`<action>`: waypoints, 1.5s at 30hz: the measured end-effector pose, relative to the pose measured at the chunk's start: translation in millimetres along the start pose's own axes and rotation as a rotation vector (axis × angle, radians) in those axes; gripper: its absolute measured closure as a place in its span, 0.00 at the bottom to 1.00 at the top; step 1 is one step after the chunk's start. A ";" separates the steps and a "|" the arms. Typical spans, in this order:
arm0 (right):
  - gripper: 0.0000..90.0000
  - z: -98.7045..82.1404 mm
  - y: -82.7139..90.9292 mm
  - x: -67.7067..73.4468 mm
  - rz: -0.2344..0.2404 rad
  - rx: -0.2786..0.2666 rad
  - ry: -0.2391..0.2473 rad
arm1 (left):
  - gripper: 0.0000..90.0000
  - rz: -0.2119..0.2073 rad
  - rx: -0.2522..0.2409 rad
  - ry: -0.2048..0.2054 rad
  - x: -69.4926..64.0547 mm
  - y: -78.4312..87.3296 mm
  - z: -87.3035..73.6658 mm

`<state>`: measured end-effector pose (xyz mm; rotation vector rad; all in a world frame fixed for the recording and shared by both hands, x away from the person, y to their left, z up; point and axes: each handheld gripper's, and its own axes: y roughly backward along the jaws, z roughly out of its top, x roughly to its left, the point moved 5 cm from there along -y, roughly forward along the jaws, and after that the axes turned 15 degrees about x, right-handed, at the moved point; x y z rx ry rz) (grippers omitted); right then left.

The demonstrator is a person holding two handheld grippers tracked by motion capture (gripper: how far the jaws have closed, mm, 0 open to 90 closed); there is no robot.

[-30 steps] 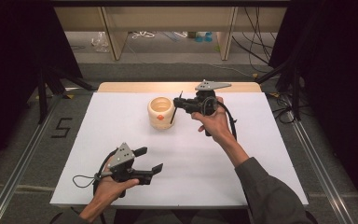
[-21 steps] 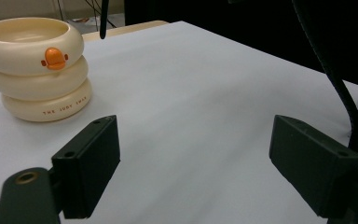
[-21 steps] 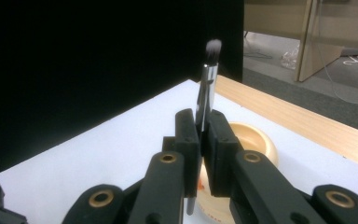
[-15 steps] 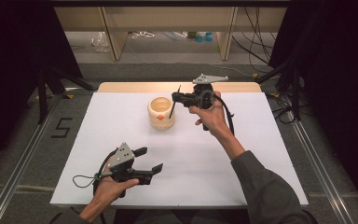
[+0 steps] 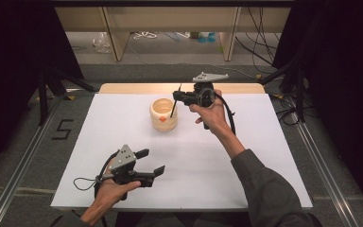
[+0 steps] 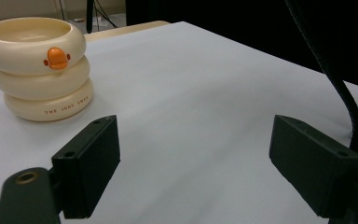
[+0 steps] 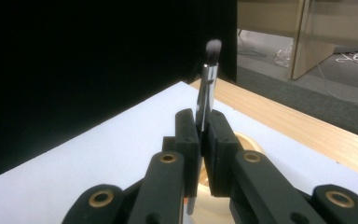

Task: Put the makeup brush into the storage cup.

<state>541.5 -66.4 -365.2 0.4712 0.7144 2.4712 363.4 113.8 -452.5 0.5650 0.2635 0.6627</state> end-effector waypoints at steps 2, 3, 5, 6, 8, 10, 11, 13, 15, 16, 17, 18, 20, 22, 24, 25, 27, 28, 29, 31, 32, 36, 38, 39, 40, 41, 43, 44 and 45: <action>0.95 1.0 -1.2 -0.6 0.005 0.000 -0.012 | 0.17 0.002 0.001 0.000 0.3 0.0 -0.1; 0.95 1.1 -1.9 -1.3 0.001 0.004 -0.012 | 0.17 0.003 0.001 -0.004 0.7 0.1 0.0; 0.95 1.1 -3.0 -2.7 -0.001 0.005 -0.010 | 0.17 0.005 0.001 -0.004 1.1 0.2 -0.1; 0.95 1.5 -3.4 -3.4 0.001 0.000 -0.012 | 0.17 0.005 0.001 -0.003 1.1 0.2 -0.1; 0.95 2.7 -2.9 -4.4 -0.005 0.000 -0.014 | 0.17 0.005 0.003 -0.001 0.9 0.2 -0.3; 0.95 4.9 -2.9 -4.5 -0.002 -0.005 -0.011 | 0.17 0.002 0.002 0.006 0.3 -0.1 -0.4; 0.95 6.3 -2.3 -4.2 -0.003 0.000 -0.014 | 0.17 0.003 0.002 0.004 0.4 0.0 -0.4; 0.95 10.2 -3.0 -5.4 -0.015 -0.013 0.003 | 0.17 0.002 0.003 0.008 0.1 0.0 -0.5; 0.95 12.4 -3.7 -5.3 -0.013 -0.008 -0.002 | 0.17 0.003 0.003 0.007 0.3 0.1 -0.6; 0.95 13.5 -4.3 -5.0 -0.010 -0.004 -0.010 | 0.17 0.003 0.002 0.005 0.6 0.2 -0.5; 0.95 15.0 -4.8 -6.6 -0.023 -0.007 0.000 | 0.17 0.004 0.002 0.003 0.7 0.3 -0.4; 0.95 15.8 -5.4 -7.2 -0.028 -0.011 0.003 | 0.17 0.004 0.002 0.002 0.9 0.3 -0.5; 0.95 16.8 -7.2 -7.7 -0.026 -0.015 0.004 | 0.17 0.003 0.004 0.008 0.6 0.3 -0.8; 0.95 17.0 -9.0 -8.5 -0.027 -0.012 -0.002 | 0.17 0.001 0.003 0.010 0.2 0.1 -0.7; 0.95 16.9 -11.1 -10.4 -0.029 -0.012 -0.006 | 0.17 0.004 0.003 -0.003 0.8 0.2 -0.5; 0.95 16.6 -12.2 -11.7 -0.033 -0.010 -0.011 | 0.17 0.004 0.004 -0.004 0.7 0.2 -0.5; 0.95 15.8 -14.1 -13.7 -0.034 -0.005 -0.020 | 0.17 -0.019 0.003 0.103 -6.3 -0.5 -2.3; 0.95 16.1 -15.2 -15.0 -0.036 -0.011 -0.017 | 0.17 -0.018 0.004 0.095 -6.0 -0.4 -2.3; 0.95 16.1 -15.8 -15.4 -0.030 -0.005 -0.030 | 0.17 -0.018 0.004 0.097 -6.0 -0.5 -2.4; 0.95 17.9 -16.5 -15.2 -0.031 -0.004 -0.031 | 0.17 -0.019 0.003 0.096 -6.1 -0.5 -2.3; 0.95 18.8 -17.1 -15.3 -0.036 -0.003 -0.024 | 0.17 -0.019 0.004 0.096 -6.0 -0.5 -2.3; 0.95 25.1 -21.1 -13.2 -0.045 -0.003 -0.004 | 0.17 -0.021 0.004 0.104 -6.7 -0.6 -2.5; 0.95 26.8 -24.0 -12.4 -0.047 -0.002 -0.005 | 0.17 -0.022 0.003 0.105 -7.0 -0.6 -2.5; 0.95 26.9 -25.8 -12.8 -0.049 -0.001 -0.003 | 0.17 -0.022 0.003 0.105 -7.1 -0.5 -2.5; 0.95 26.4 -27.2 -13.6 -0.049 0.004 -0.009 | 0.17 -0.022 0.002 0.104 -7.1 -0.5 -2.5; 0.95 25.7 -28.6 -15.2 -0.051 0.007 -0.015 | 0.17 -0.023 0.002 0.105 -7.1 -0.5 -2.5; 0.95 24.5 -30.9 -18.5 -0.060 0.009 -0.019 | 0.17 -0.023 0.001 0.105 -7.1 -0.5 -2.5; 0.95 24.2 -31.7 -20.0 -0.060 0.010 -0.024 | 0.17 -0.023 0.001 0.106 -7.1 -0.5 -2.5; 0.95 23.8 -32.3 -21.2 -0.059 0.010 -0.030 | 0.17 -0.023 0.001 0.106 -7.1 -0.5 -2.4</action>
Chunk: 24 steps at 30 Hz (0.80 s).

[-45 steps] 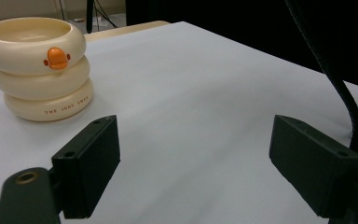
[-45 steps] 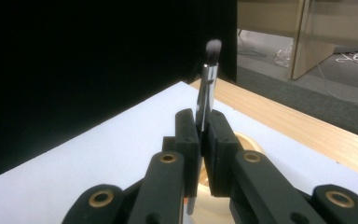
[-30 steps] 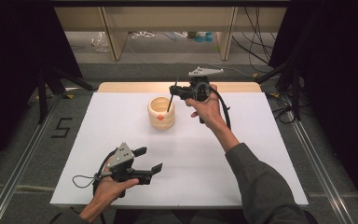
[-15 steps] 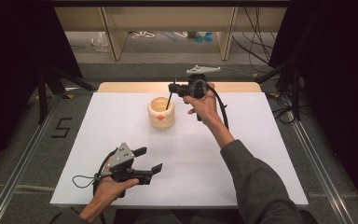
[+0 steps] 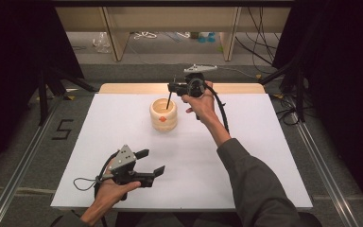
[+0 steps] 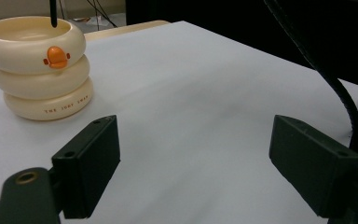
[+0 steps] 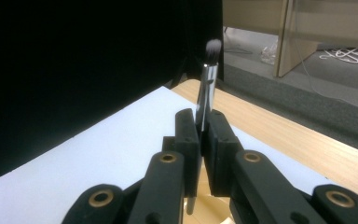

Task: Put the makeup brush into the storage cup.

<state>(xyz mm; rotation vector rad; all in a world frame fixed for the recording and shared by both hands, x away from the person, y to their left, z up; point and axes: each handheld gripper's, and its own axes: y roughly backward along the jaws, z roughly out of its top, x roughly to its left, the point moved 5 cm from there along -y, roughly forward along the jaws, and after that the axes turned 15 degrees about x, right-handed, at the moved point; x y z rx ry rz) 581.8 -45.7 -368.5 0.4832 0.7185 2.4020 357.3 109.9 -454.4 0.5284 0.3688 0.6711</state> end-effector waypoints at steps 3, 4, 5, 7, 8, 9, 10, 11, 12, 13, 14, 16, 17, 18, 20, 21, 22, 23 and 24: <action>0.95 -0.4 -2.1 -3.1 -0.007 -0.003 0.003 | 0.17 0.000 0.002 0.000 0.1 -0.2 0.0; 0.95 -0.7 -2.8 -3.3 -0.005 0.000 -0.003 | 0.17 0.000 0.001 0.001 -0.1 -0.2 0.1; 0.95 -1.0 -3.8 -4.1 -0.008 0.001 -0.002 | 0.17 0.000 0.000 0.000 -0.1 -0.1 0.1; 0.95 -1.4 -5.5 -4.0 -0.003 0.007 -0.017 | 0.17 -0.001 -0.001 0.000 -0.1 0.0 0.1; 0.95 -1.4 -7.2 -4.9 -0.007 0.001 -0.009 | 0.17 0.000 -0.001 0.000 0.1 0.1 0.1; 0.95 -1.7 -8.1 -5.3 -0.010 0.001 -0.005 | 0.17 0.000 0.000 0.000 0.2 0.1 0.0; 0.95 -2.5 -8.9 -4.2 -0.002 0.013 -0.019 | 0.17 -0.001 0.000 0.000 0.1 0.0 0.0; 0.95 -2.6 -9.8 -4.6 -0.005 0.010 -0.012 | 0.17 -0.001 -0.001 0.001 0.0 0.1 0.0; 0.95 -3.2 -11.8 -5.0 -0.007 0.012 -0.012 | 0.17 -0.001 -0.001 0.001 -0.1 0.1 0.1; 0.95 -3.2 -11.8 -5.0 -0.007 0.012 -0.012 | 0.17 -0.001 -0.001 0.001 -0.1 0.0 0.1; 0.95 -3.8 -12.8 -5.2 -0.009 0.016 -0.012 | 0.17 -0.001 -0.001 0.000 -0.1 -0.1 0.2; 0.95 -4.1 -15.2 -5.6 -0.011 0.014 -0.009 | 0.17 -0.001 -0.001 0.000 -0.1 -0.1 0.2; 0.95 -4.7 -15.6 -4.5 -0.002 0.024 -0.021 | 0.17 -0.001 -0.001 0.001 0.0 0.0 0.1; 0.95 -5.1 -16.7 -4.4 -0.003 0.026 -0.020 | 0.17 0.000 0.000 0.001 0.0 0.0 0.1; 0.95 -5.7 -18.5 -5.0 -0.008 0.029 -0.015 | 0.17 -0.001 0.000 0.000 0.1 0.0 0.1; 0.95 -6.1 -19.6 -5.2 -0.008 0.031 -0.020 | 0.17 -0.001 -0.001 0.001 0.0 0.0 0.1; 0.95 -6.5 -20.9 -5.9 -0.012 0.031 -0.012 | 0.17 -0.001 -0.002 0.001 -0.1 0.1 0.2; 0.95 -6.9 -21.9 -5.9 -0.012 0.032 -0.012 | 0.17 -0.002 -0.003 0.002 -0.2 0.1 0.2; 0.95 -7.1 -22.6 -5.1 -0.007 0.036 -0.016 | 0.17 -0.002 -0.002 0.002 -0.1 0.1 0.2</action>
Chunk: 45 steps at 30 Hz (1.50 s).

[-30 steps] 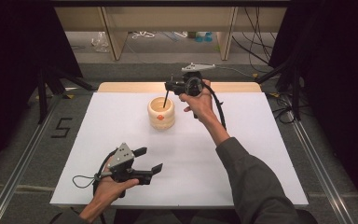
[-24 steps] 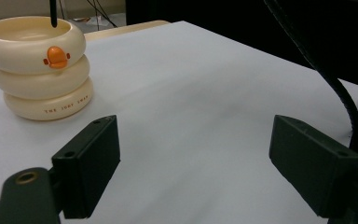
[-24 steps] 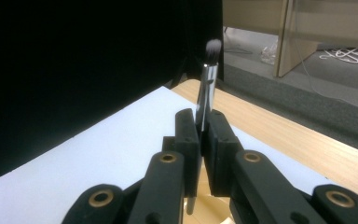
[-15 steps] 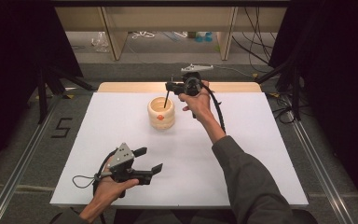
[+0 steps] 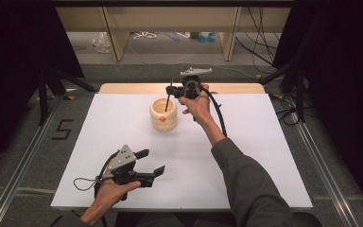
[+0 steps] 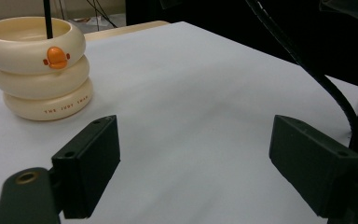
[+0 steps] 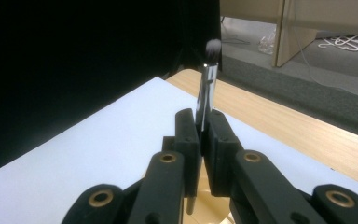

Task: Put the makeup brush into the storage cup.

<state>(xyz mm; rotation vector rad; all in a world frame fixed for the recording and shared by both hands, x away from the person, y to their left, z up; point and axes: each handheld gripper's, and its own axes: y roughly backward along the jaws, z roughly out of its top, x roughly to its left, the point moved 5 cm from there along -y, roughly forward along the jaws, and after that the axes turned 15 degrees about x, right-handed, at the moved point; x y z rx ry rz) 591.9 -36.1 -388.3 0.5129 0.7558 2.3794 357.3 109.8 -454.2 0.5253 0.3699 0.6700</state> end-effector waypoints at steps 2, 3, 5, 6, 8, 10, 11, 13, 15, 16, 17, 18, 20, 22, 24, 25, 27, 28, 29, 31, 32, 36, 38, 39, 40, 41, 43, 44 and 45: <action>0.95 0.1 -2.3 0.2 -0.003 -0.005 0.012 | 0.17 0.001 0.001 -0.001 0.2 -0.1 0.0; 0.95 -0.2 -2.7 0.5 -0.003 -0.002 0.012 | 0.17 0.000 0.001 -0.001 0.0 -0.1 0.0; 0.95 -1.0 -4.4 0.8 -0.006 0.007 0.011 | 0.17 0.002 0.002 -0.010 0.0 -0.3 0.1; 0.95 -1.8 -4.7 0.6 -0.006 0.014 0.010 | 0.17 0.001 0.002 -0.001 -0.6 -0.6 0.0; 0.95 -2.4 -6.4 0.7 -0.005 0.018 0.005 | 0.17 0.001 0.002 -0.001 -0.6 -0.6 -0.1; 0.95 -2.9 -8.2 0.7 -0.005 0.020 0.009 | 0.17 0.001 0.002 -0.001 -0.4 -0.5 0.0; 0.95 -3.1 -8.4 1.3 -0.003 0.023 0.007 | 0.17 0.002 0.002 -0.008 0.2 -0.3 0.1; 0.95 -3.3 -10.3 1.2 -0.006 0.019 0.019 | 0.17 0.002 0.002 -0.015 0.2 -0.2 0.2; 0.95 -3.9 -10.8 2.1 -0.002 0.027 0.008 | 0.17 0.000 0.001 -0.001 -0.4 -0.2 -0.1; 0.95 -4.3 -10.9 2.1 -0.005 0.033 0.006 | 0.17 0.001 0.001 -0.001 -0.3 -0.2 -0.1; 0.95 -4.4 -11.5 2.1 -0.004 0.033 0.006 | 0.17 0.000 0.001 -0.001 -0.2 -0.2 -0.1; 0.95 -4.6 -12.3 2.0 -0.003 0.032 0.007 | 0.17 0.000 0.000 0.000 -0.2 -0.1 0.0; 0.95 -5.9 -13.9 1.7 -0.004 0.041 0.008 | 0.17 0.000 0.000 -0.001 -0.3 -0.1 0.1; 0.95 -6.8 -15.0 1.3 -0.004 0.046 0.009 | 0.17 -0.001 -0.001 0.000 -0.3 -0.1 0.0; 0.95 -7.4 -15.9 1.4 -0.007 0.050 0.014 | 0.17 0.001 -0.001 0.002 -0.3 0.0 0.0; 0.95 -7.3 -16.6 2.6 0.000 0.051 0.004 | 0.17 0.001 -0.001 0.000 -0.2 0.0 0.0; 0.95 -7.6 -17.6 2.5 -0.002 0.052 0.009 | 0.17 -0.002 -0.001 -0.017 0.2 0.1 0.3; 0.95 -8.6 -18.4 1.9 -0.009 0.060 0.013 | 0.17 -0.001 -0.001 0.001 -0.5 -0.1 0.0; 0.95 -8.8 -19.5 1.9 -0.008 0.059 0.012 | 0.17 -0.001 -0.001 0.000 -0.5 -0.1 0.0; 0.95 -9.8 -21.0 1.5 -0.007 0.063 0.008 | 0.17 -0.001 -0.002 -0.001 -0.6 0.0 0.1; 0.95 -10.2 -21.8 1.0 -0.010 0.061 0.015 | 0.17 -0.001 -0.002 0.001 -0.6 0.1 0.0; 0.95 -11.4 -23.2 1.7 -0.009 0.076 0.005 | 0.17 -0.001 -0.003 0.002 -0.5 0.1 0.1; 0.93 -12.5 -24.6 1.7 -0.007 0.085 0.010 | 0.17 -0.002 -0.003 0.001 -0.6 0.1 0.1; 0.90 -13.4 -25.9 1.4 -0.013 0.090 0.018 | 0.17 -0.002 -0.003 0.002 -0.7 0.1 0.1; 0.82 -15.4 -26.7 1.7 -0.017 0.117 0.016 | 0.17 -0.002 -0.003 0.002 -0.7 0.1 0.1; 0.77 -16.0 -27.4 0.7 -0.033 0.123 0.018 | 0.17 -0.002 -0.002 0.001 -0.6 0.1 0.0; 0.69 -16.3 -26.7 -1.1 -0.053 0.129 0.010 | 0.17 -0.002 -0.002 0.002 -0.7 0.1 0.1; 0.63 -16.4 -25.8 -1.8 -0.063 0.133 -0.002 | 0.17 -0.001 -0.002 0.001 -0.7 0.1 0.1; 0.57 -16.1 -25.2 -3.0 -0.078 0.131 0.001 | 0.17 -0.002 -0.002 0.001 -0.7 0.1 0.1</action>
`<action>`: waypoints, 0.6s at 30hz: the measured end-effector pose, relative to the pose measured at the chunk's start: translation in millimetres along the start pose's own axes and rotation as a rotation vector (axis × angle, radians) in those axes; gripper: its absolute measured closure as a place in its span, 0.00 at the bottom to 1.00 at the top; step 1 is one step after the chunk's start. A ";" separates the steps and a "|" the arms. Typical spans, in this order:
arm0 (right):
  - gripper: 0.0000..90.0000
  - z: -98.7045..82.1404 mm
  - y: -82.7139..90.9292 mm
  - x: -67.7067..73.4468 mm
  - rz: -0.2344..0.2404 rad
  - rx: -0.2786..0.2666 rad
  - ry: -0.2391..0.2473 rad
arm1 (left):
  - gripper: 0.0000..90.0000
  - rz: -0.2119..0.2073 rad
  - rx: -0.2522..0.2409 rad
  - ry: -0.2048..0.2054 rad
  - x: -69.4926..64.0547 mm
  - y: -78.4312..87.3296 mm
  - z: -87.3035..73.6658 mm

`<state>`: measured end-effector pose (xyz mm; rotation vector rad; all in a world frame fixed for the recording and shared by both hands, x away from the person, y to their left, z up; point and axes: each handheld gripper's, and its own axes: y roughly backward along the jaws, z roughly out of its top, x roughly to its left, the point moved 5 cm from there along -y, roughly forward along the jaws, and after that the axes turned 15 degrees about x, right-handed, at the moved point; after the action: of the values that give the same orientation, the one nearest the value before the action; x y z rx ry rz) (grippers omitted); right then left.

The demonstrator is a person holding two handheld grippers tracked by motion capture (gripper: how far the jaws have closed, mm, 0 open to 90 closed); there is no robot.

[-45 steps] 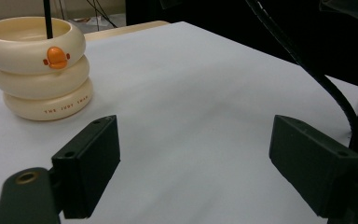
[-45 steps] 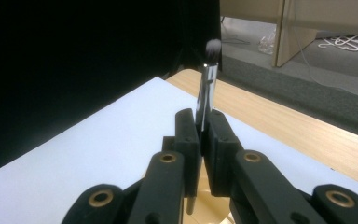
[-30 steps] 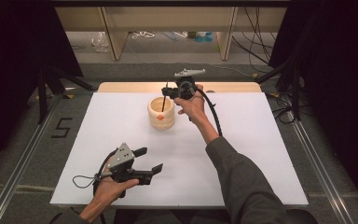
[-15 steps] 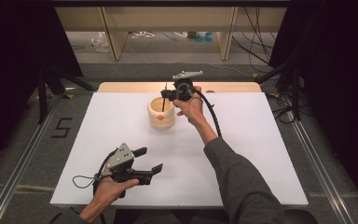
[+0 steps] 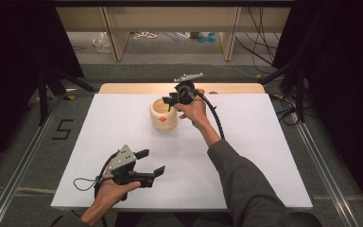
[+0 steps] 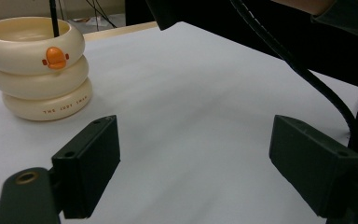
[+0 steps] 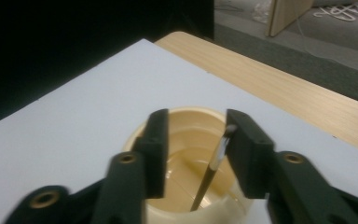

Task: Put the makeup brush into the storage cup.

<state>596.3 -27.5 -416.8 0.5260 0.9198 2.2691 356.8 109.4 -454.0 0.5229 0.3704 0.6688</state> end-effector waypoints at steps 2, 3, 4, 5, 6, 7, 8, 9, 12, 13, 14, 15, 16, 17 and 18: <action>0.51 0.7 2.9 -1.5 -0.025 -0.004 -0.019 | 0.17 0.002 0.003 -0.002 0.4 0.1 -0.2; 0.48 1.0 4.8 -2.6 -0.029 -0.011 -0.021 | 0.17 0.004 0.003 -0.001 0.4 0.2 -0.2; 0.46 1.4 5.7 -3.3 -0.035 -0.016 -0.022 | 0.17 0.002 0.003 -0.002 0.2 0.2 -0.1; 0.43 1.5 7.3 -4.1 -0.043 -0.016 -0.024 | 0.17 0.001 0.000 0.001 0.0 0.0 0.0; 0.41 1.4 8.8 -4.2 -0.048 -0.013 -0.029 | 0.17 0.001 -0.001 0.002 0.1 0.0 0.0; 0.38 1.0 10.0 -4.6 -0.053 -0.010 -0.028 | 0.17 0.002 0.000 0.001 0.2 0.0 0.0; 0.37 0.8 11.2 -5.8 -0.063 -0.016 -0.019 | 0.17 0.002 0.000 0.002 0.2 -0.1 0.0; 0.35 0.4 12.8 -5.6 -0.062 -0.012 -0.033 | 0.17 0.002 -0.001 0.001 0.2 -0.1 0.0; 0.35 -0.9 16.4 -6.5 -0.069 -0.025 -0.026 | 0.17 0.005 0.000 0.001 0.4 -0.1 0.0; 0.35 -1.6 17.7 -6.4 -0.066 -0.027 -0.025 | 0.17 0.005 0.000 0.001 0.7 0.0 0.0; 0.35 -2.8 19.0 -6.0 -0.068 -0.027 -0.024 | 0.17 0.006 0.001 0.002 1.0 0.0 0.0; 0.34 -4.1 20.9 -5.9 -0.068 -0.027 -0.019 | 0.17 0.006 0.001 0.003 1.0 0.1 0.1; 0.33 -5.2 22.2 -5.8 -0.069 -0.026 -0.024 | 0.17 0.006 0.000 0.002 1.1 0.2 0.1; 0.32 -6.0 24.3 -5.6 -0.063 -0.030 -0.030 | 0.17 0.006 -0.002 0.003 1.1 0.3 0.1; 0.32 -7.5 27.0 -5.3 -0.060 -0.036 -0.030 | 0.17 0.008 -0.002 -0.003 1.4 0.5 0.2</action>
<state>585.2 -49.7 -402.9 0.5085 0.8671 2.2134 357.7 110.6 -453.8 0.5239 0.3649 0.6757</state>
